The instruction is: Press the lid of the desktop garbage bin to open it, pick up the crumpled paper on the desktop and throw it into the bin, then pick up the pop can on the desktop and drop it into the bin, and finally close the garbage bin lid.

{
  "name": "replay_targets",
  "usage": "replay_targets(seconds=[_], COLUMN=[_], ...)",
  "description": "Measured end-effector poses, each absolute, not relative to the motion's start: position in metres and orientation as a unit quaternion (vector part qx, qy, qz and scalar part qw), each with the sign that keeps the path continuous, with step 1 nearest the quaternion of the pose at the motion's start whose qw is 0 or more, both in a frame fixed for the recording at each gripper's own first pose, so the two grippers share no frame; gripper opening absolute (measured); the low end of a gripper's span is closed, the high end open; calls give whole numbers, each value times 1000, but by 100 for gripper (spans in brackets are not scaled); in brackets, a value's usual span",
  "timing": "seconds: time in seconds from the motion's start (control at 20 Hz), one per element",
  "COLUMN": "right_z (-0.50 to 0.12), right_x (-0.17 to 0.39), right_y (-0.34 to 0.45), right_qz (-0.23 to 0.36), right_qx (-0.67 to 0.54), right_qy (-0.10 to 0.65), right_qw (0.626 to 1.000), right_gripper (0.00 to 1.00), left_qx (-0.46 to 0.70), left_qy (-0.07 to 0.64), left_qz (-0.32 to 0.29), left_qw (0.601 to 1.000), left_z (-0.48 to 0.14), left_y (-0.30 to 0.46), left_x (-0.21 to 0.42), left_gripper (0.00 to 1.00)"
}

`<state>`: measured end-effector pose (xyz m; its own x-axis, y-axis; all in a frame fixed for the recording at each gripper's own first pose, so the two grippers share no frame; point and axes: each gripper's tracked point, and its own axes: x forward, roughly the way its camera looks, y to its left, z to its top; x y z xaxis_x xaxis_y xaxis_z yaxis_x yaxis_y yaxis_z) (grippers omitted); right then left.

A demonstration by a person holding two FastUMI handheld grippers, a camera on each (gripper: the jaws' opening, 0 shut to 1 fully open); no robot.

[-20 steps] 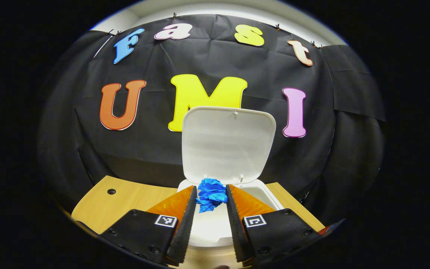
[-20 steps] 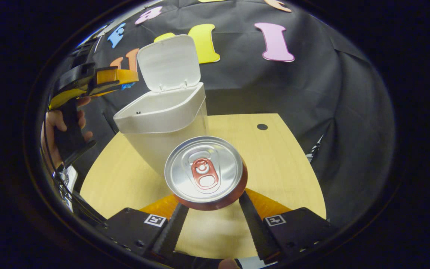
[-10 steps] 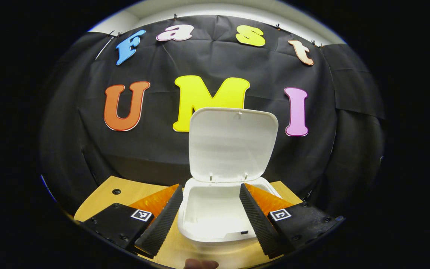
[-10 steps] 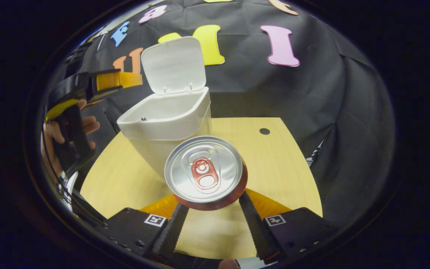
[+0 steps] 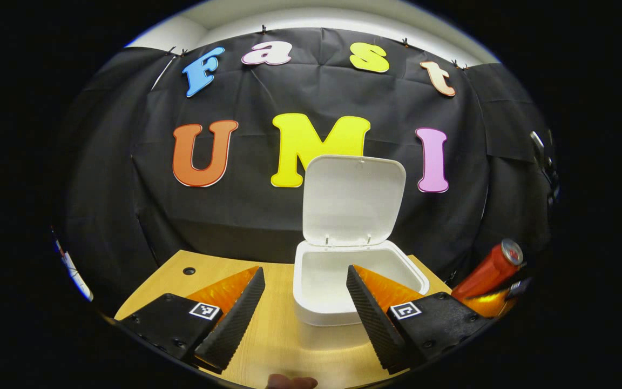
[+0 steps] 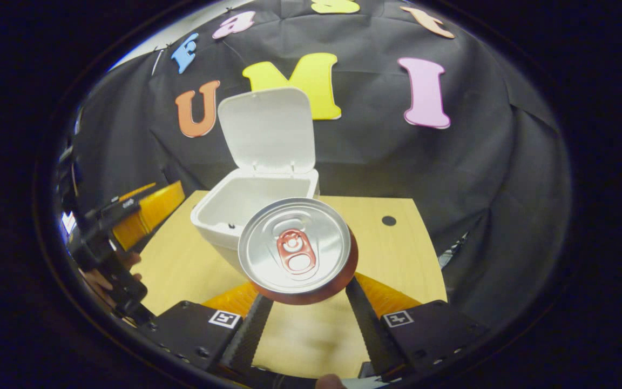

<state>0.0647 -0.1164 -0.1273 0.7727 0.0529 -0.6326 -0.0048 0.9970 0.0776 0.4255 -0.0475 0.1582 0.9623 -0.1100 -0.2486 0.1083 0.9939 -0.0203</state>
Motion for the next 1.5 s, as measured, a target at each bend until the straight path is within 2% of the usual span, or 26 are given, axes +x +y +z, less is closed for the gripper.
replay_targets(seconds=[0.35,0.75,1.35,1.5], right_z=[-101,-134,-158,-163], right_x=[123,180,207,209], right_y=[-75,-44,-34,-38], right_qz=[58,69,69,62], right_qx=[8,19,16,28], right_qy=[309,352,381,386], right_qw=[949,933,922,920], right_gripper=[80,80,80,86], left_qx=[1,-12,-8,-8], left_qy=[103,96,99,101], left_qz=[-27,15,42,41], left_qw=[994,995,994,994], left_z=[179,193,197,197], left_y=[-23,1,15,13], left_x=[389,369,376,378], left_gripper=[98,98,98,98])
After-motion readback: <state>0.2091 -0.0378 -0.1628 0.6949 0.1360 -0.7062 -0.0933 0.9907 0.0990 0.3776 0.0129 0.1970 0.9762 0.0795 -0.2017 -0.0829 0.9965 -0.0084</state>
